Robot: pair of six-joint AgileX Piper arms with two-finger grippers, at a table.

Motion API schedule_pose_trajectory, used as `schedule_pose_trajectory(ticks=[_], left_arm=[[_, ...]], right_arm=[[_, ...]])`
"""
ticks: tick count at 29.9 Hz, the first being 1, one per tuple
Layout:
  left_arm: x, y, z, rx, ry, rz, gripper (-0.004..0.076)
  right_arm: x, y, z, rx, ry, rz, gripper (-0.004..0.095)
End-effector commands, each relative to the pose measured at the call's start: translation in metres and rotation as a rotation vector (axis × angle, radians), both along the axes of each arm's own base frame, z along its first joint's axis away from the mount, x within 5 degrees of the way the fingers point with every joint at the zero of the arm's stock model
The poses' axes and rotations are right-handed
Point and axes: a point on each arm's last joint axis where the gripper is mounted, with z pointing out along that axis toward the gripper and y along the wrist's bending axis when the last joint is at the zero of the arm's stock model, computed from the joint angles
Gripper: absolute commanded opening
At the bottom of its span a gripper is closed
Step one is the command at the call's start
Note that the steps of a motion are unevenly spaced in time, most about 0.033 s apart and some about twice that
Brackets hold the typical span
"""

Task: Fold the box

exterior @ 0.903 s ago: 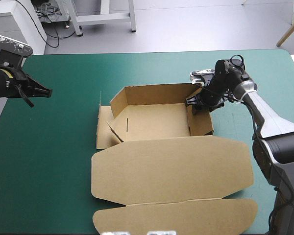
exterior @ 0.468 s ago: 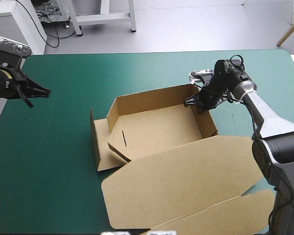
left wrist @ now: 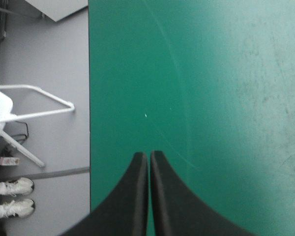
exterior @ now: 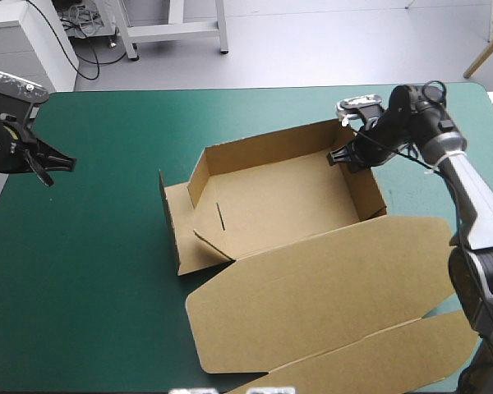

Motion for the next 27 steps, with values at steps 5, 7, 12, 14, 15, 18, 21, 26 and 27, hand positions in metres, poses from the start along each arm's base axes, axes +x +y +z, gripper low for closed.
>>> schedule_pose_trajectory(ticks=[5, 7, 12, 14, 15, 18, 21, 26, 27], left_arm=[[0.003, 0.034, -0.048, -0.218, 0.036, 0.041, 0.0019], [0.006, 0.043, -0.067, -0.31, 0.014, 0.05, 0.0018], [0.012, 0.048, -0.102, -0.445, -0.058, 0.028, 0.0017], [0.014, 0.045, -0.113, -0.467, -0.043, -0.003, 0.0017], [0.016, 0.043, -0.118, -0.485, -0.033, -0.021, 0.0017], [0.022, 0.041, -0.131, -0.544, -0.015, -0.036, 0.0017], [0.03, 0.036, -0.141, -0.658, 0.008, -0.027, 0.0017], [0.043, 0.024, -0.153, -0.809, 0.038, -0.165, 0.0017], [0.046, 0.022, -0.154, -0.849, 0.033, -0.183, 0.0017]], right_arm=[[-0.046, -0.03, 0.091, 0.163, -0.262, 0.011, -0.0019], [-0.054, -0.037, 0.102, 0.164, -0.298, 0.006, -0.0019], [-0.07, -0.043, 0.118, 0.152, -0.352, -0.003, -0.0019], [-0.072, -0.043, 0.121, 0.154, -0.361, 0.003, -0.0019], [-0.073, -0.043, 0.121, 0.155, -0.363, 0.005, -0.0019], [-0.073, -0.042, 0.121, 0.158, -0.364, 0.005, -0.0019], [-0.073, -0.042, 0.121, 0.16, -0.362, 0.005, -0.0019], [-0.073, -0.042, 0.121, 0.16, -0.362, 0.005, -0.0019], [-0.073, -0.042, 0.121, 0.162, -0.362, 0.006, -0.0019]])
